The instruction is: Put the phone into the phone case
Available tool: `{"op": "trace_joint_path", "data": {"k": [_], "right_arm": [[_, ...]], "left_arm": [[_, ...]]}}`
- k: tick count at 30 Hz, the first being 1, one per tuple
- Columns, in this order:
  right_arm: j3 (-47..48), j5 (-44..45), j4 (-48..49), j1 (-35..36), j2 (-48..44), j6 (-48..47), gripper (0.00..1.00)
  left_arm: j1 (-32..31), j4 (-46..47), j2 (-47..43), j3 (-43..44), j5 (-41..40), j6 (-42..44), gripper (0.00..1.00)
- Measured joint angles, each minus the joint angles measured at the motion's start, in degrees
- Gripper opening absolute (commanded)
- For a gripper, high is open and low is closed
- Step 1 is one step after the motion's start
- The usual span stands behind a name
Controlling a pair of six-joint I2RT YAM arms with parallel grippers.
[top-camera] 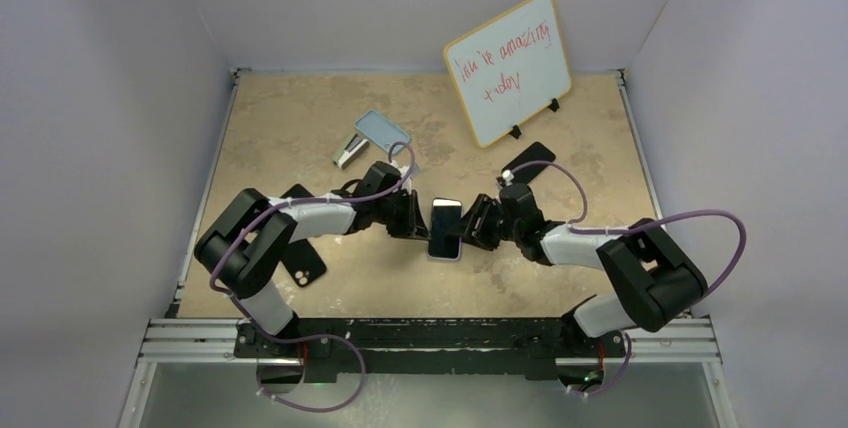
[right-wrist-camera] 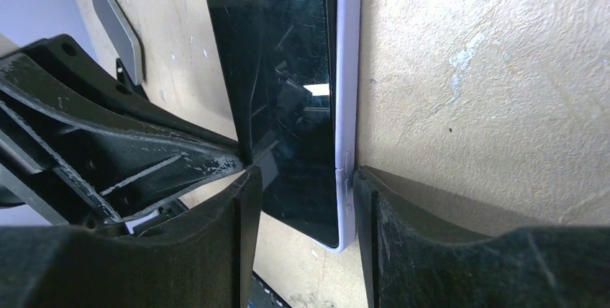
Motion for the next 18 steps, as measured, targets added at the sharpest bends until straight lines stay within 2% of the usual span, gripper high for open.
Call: {"op": "trace_joint_path", "data": {"k": [8, 13, 18], "right_arm": [[-2.1, -0.1, 5.2, 0.0, 0.5, 3.3, 0.53], [-3.9, -1.2, 9.8, 0.1, 0.5, 4.7, 0.54], [-5.6, -4.0, 16.1, 0.3, 0.9, 6.1, 0.54]], "left_arm": [[0.2, 4.7, 0.0, -3.0, 1.1, -4.5, 0.09], [0.5, 3.1, -1.6, -3.3, 1.0, -4.5, 0.15], [0.5, 1.0, -3.0, -3.3, 0.8, -3.7, 0.12]]}}
